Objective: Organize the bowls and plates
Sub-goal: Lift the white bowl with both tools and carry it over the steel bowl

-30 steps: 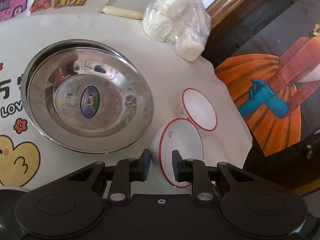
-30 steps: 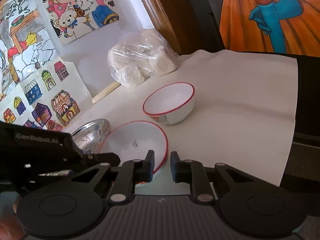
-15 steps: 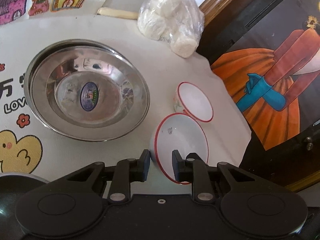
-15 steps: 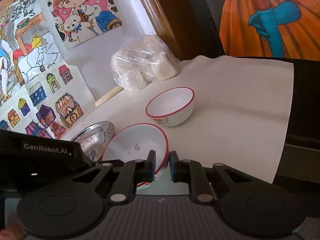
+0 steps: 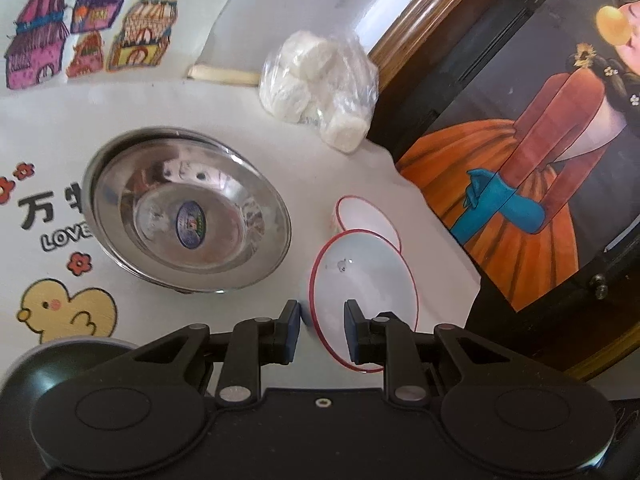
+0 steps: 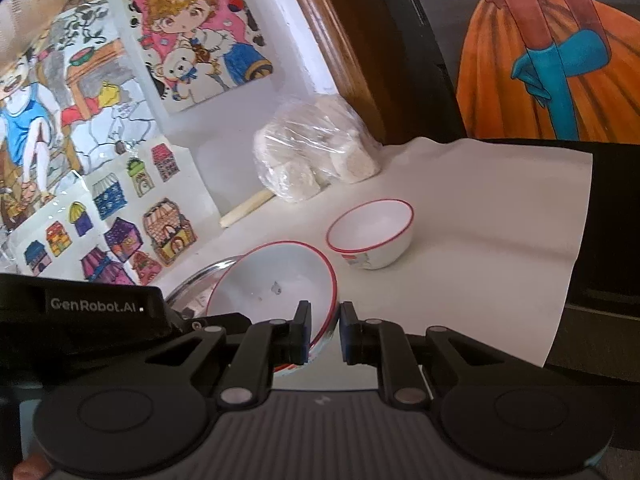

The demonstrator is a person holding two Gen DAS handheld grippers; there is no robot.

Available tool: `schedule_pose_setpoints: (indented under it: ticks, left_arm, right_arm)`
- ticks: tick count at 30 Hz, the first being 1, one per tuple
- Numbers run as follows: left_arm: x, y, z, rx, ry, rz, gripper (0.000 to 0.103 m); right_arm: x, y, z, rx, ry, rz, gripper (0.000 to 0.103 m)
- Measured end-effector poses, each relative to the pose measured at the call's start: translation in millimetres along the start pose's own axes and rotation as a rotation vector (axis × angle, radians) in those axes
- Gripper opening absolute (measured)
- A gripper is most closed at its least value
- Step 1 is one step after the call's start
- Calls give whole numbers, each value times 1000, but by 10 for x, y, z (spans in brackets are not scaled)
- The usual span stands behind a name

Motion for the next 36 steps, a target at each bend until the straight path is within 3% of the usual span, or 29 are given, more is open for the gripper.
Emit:
schedule_pose_setpoints:
  ticks: [16, 36]
  left_arm:
    - [-653, 2, -54, 68, 98, -12, 24]
    - [-1336, -414, 243, -26, 92, -39, 24]
  right_arm:
    - [-368, -389, 47, -64, 44, -92, 16]
    - [-820, -848, 508, -136, -25, -186, 18]
Point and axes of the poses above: each gripper's, at about its wrist camera, not at the fingertips, and x roughly the way its jaws point, y to its right, z to its underside, the point moved 8 cm from there along x, roughly the way its jaws point, and after that the axes turned 13 degrees about z, right-handed, at the moved point
